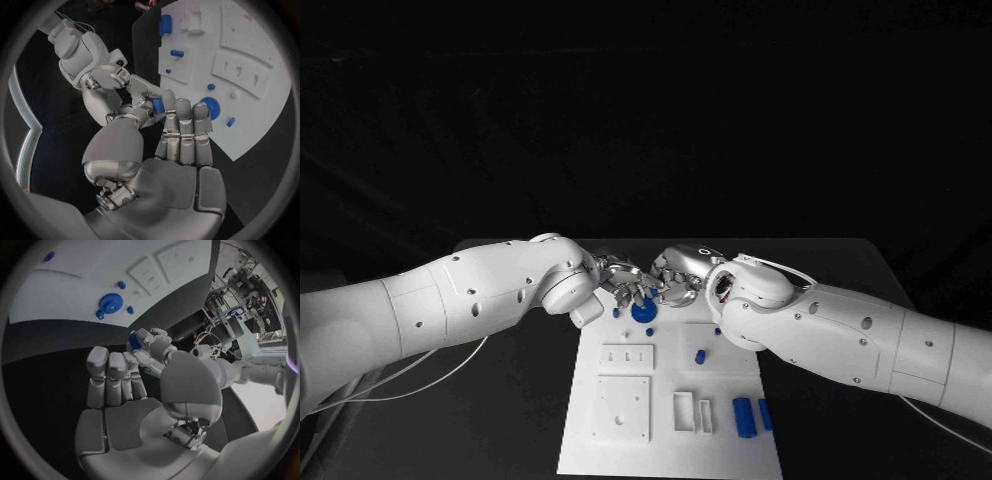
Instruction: Assemble the parts on the task board
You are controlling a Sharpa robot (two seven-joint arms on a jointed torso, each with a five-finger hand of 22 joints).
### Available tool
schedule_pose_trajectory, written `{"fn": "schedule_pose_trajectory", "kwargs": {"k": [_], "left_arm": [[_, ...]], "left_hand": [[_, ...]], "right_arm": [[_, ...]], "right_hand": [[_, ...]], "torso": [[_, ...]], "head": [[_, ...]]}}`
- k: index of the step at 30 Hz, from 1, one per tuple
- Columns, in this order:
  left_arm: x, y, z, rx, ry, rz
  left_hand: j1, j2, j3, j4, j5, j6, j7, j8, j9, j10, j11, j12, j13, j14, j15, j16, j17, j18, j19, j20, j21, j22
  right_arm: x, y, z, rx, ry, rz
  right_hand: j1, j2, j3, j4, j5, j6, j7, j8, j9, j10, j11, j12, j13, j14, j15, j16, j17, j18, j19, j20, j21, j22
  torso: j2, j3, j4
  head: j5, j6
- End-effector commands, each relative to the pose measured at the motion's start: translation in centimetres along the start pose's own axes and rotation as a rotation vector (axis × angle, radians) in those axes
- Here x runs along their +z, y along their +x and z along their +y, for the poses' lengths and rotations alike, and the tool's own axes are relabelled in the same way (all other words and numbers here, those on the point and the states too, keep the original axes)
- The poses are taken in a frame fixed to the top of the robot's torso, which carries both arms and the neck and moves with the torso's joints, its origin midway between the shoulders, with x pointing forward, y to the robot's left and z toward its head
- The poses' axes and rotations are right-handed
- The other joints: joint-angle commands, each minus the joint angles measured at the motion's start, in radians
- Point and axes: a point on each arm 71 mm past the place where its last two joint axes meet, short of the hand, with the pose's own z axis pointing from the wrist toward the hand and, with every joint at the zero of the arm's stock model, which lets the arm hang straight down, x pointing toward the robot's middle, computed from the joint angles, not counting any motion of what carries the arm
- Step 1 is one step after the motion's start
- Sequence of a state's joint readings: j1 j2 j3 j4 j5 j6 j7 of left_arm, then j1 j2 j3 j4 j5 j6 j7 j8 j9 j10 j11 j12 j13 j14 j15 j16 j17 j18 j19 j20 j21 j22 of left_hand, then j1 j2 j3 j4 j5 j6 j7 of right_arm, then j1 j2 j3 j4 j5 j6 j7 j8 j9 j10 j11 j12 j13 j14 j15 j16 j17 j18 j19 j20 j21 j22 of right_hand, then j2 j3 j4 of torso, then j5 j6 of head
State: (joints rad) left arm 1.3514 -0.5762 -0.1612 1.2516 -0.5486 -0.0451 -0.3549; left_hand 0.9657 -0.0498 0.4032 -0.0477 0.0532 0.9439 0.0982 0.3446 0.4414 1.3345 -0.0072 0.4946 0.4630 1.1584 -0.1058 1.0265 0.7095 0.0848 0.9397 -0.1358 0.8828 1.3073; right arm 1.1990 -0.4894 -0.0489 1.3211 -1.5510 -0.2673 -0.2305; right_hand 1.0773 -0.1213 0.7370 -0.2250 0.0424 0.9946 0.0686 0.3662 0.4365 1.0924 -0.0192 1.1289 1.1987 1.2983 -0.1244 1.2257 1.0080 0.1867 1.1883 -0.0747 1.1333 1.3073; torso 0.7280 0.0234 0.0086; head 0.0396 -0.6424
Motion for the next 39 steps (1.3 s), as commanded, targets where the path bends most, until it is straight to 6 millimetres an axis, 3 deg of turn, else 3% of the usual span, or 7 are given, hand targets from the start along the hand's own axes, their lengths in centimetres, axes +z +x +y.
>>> {"fn": "schedule_pose_trajectory", "kwargs": {"k": [1, 6, 10, 11, 18, 32, 39], "left_arm": [[-0.01, 0.53, -0.54, 0.008, 0.019, 0.029], [-0.05, 0.52, -0.52, 0.006, 0.02, 0.025], [-0.09, 0.47, -0.45, 0.004, 0.019, 0.023], [-0.09, 0.45, -0.44, 0.004, 0.018, 0.022], [-0.1, 0.33, -0.34, 0.004, 0.018, 0.021], [-0.06, 0.35, -0.4, 0.003, 0.021, 0.02], [-0.03, 0.3, -0.41, 0.002, 0.024, 0.011]], "left_hand": [[0.002, 0.006, 0.002, -0.014, 0.003, 0.015, -0.002, 0.005, 0.003, 0.0, -0.008, 0.003, 0.002, -0.002, -0.007, 0.007, -0.002, -0.014, -0.005, -0.067, 0.008, 0.008], [0.019, 0.025, 0.014, -0.042, 0.01, 0.028, -0.005, 0.005, 0.004, 0.001, -0.01, 0.003, 0.004, -0.003, -0.009, 0.014, -0.007, -0.016, -0.004, -0.07, 0.011, 0.007], [0.056, 0.059, 0.046, -0.103, 0.051, 0.059, -0.011, 0.017, 0.017, 0.004, -0.016, 0.005, 0.007, -0.004, -0.012, 0.024, -0.014, -0.02, -0.004, -0.072, 0.016, 0.006], [0.076, 0.055, 0.083, -0.111, 0.007, 0.067, -0.014, 0.021, 0.022, 0.006, -0.018, 0.006, 0.007, -0.003, -0.014, 0.026, -0.016, -0.021, -0.002, -0.073, 0.017, 0.004], [0.062, 0.048, 0.179, -0.124, 0.004, 0.092, -0.022, 0.033, 0.058, 0.018, -0.023, 0.012, 0.012, 0.003, -0.018, 0.045, -0.027, -0.029, 0.008, -0.078, 0.031, 0.002], [-0.003, 0.048, 0.2, -0.119, -0.001, 0.12, -0.034, 0.045, 0.106, 0.043, -0.035, 0.029, 0.024, 0.018, -0.03, 0.077, -0.034, -0.029, 0.019, -0.09, 0.053, 0.003], [-0.018, 0.035, 0.197, -0.125, -0.002, 0.167, -0.056, 0.065, 0.142, 0.092, -0.058, 0.065, 0.045, 0.062, -0.057, 0.127, -0.025, -0.02, 0.057, -0.109, 0.094, 0.012]], "right_arm": [[0.02, 0.26, 0.38, -0.014, -0.013, 0.017], [-0.01, 0.32, 0.25, -0.016, -0.01, 0.022], [-0.05, 0.49, 0.14, -0.015, -0.006, 0.026], [-0.06, 0.53, 0.12, -0.015, -0.005, 0.027], [-0.09, 0.67, 0.07, -0.015, -0.004, 0.031], [-0.13, 0.89, 0.1, -0.013, -0.004, 0.038], [-0.15, 1.01, -0.01, -0.012, -0.001, 0.039]], "right_hand": [[0.006, 0.009, 0.008, 0.0, 0.007, 0.04, 0.019, 0.003, 0.028, 0.004, -0.004, 0.001, 0.001, -0.001, -0.006, -0.004, 0.002, 0.075, 0.0, -0.006, 0.005, 0.013], [0.006, 0.008, 0.008, 0.0, 0.007, 0.04, 0.019, 0.003, 0.028, 0.004, -0.004, 0.001, 0.001, -0.001, -0.006, -0.004, 0.002, 0.075, 0.001, -0.006, 0.005, 0.013], [0.005, 0.008, 0.009, 0.001, 0.007, 0.04, 0.019, 0.003, 0.029, 0.004, -0.004, 0.001, 0.001, -0.001, -0.006, -0.004, 0.002, 0.075, 0.001, -0.006, 0.005, 0.012], [0.005, 0.008, 0.009, 0.001, 0.007, 0.04, 0.019, 0.003, 0.029, 0.004, -0.004, 0.001, 0.001, -0.001, -0.006, -0.004, 0.002, 0.075, 0.001, -0.006, 0.005, 0.012], [0.005, 0.008, 0.01, 0.001, 0.007, 0.04, 0.019, 0.003, 0.029, 0.005, -0.004, 0.001, 0.001, -0.001, -0.006, -0.004, 0.002, 0.075, 0.001, -0.006, 0.005, 0.012], [0.004, 0.008, 0.011, 0.001, 0.007, 0.04, 0.019, 0.003, 0.029, 0.005, -0.004, 0.001, 0.002, -0.001, -0.006, -0.004, 0.002, 0.075, 0.001, -0.006, 0.005, 0.012], [0.004, 0.008, 0.011, 0.001, 0.007, 0.04, 0.019, 0.003, 0.029, 0.005, -0.004, 0.001, 0.001, -0.001, -0.006, -0.004, 0.002, 0.075, 0.001, -0.006, 0.005, 0.012]], "torso": [[0.0, -0.0001, -0.0001], [0.0, -0.0005, -0.0005], [0.001, -0.0001, -0.0008], [0.001, 0.0001, -0.0006], [0.0, 0.0, -0.0002], [0.001, 0.0001, -0.0001], [0.001, -0.0002, -0.0012]], "head": [[0.0, 0.0], [0.0, 0.0], [0.0, 0.0], [0.0, 0.0], [-0.001, -0.002], [-0.001, -0.004], [-0.003, -0.005]]}}
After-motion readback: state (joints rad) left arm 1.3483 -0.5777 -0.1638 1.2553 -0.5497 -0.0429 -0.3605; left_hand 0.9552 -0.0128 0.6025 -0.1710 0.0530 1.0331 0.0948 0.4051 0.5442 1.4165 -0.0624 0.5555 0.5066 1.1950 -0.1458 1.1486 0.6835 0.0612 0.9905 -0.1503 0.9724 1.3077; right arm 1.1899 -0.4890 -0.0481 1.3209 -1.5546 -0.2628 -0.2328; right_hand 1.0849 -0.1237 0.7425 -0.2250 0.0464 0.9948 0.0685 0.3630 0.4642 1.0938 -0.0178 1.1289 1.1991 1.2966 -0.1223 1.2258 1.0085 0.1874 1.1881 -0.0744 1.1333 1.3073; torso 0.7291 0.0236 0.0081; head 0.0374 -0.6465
